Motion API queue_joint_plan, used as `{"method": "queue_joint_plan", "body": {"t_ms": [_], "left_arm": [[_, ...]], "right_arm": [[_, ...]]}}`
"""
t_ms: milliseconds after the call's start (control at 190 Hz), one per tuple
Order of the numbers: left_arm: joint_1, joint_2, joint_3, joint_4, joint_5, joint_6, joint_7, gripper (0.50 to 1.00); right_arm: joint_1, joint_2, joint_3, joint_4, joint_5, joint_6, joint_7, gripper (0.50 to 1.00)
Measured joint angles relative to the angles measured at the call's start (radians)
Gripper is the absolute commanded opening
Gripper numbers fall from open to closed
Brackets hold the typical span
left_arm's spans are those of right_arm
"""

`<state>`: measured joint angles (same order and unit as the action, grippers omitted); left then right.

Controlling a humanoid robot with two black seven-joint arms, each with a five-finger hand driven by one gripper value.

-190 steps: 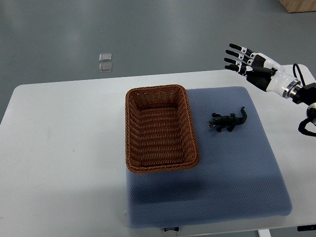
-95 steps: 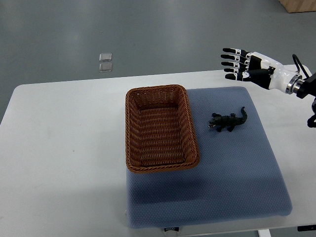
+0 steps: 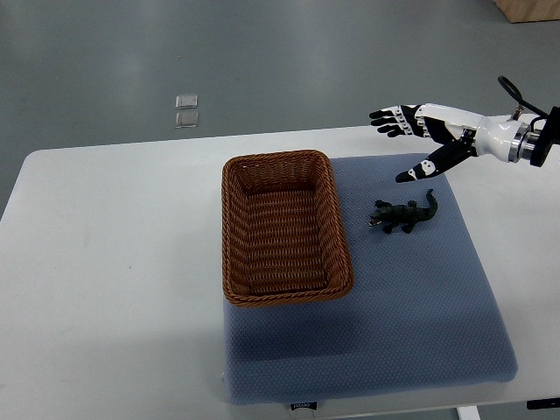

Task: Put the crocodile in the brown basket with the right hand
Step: 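Lower the open right hand down over the dark toy crocodile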

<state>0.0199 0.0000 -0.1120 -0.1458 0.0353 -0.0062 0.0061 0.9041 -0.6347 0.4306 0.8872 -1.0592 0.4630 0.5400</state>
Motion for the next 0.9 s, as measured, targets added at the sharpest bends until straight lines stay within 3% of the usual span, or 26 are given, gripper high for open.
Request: {"method": "queue_joint_plan", "body": {"t_ms": [179, 374, 700, 900], "left_arm": [[0.000, 0.000, 0.000, 0.000, 0.000, 0.000, 0.000, 1.000], [0.000, 0.000, 0.000, 0.000, 0.000, 0.000, 0.000, 1.000], [0.000, 0.000, 0.000, 0.000, 0.000, 0.000, 0.000, 1.000], [0.000, 0.000, 0.000, 0.000, 0.000, 0.000, 0.000, 1.000]], "right_arm": [[0.021, -0.024, -0.009, 0.050, -0.232, -0.050, 0.057, 0.938], [0.047, -0.026, -0.033, 0.061, -0.431, -0.117, 0.067, 0.938], [0.124, -0.023, -0.331, 0.064, -0.570, -0.427, 0.071, 0.940], [0.130, -0.013, -0.400, 0.064, -0.604, -0.510, 0.071, 0.940]]}}
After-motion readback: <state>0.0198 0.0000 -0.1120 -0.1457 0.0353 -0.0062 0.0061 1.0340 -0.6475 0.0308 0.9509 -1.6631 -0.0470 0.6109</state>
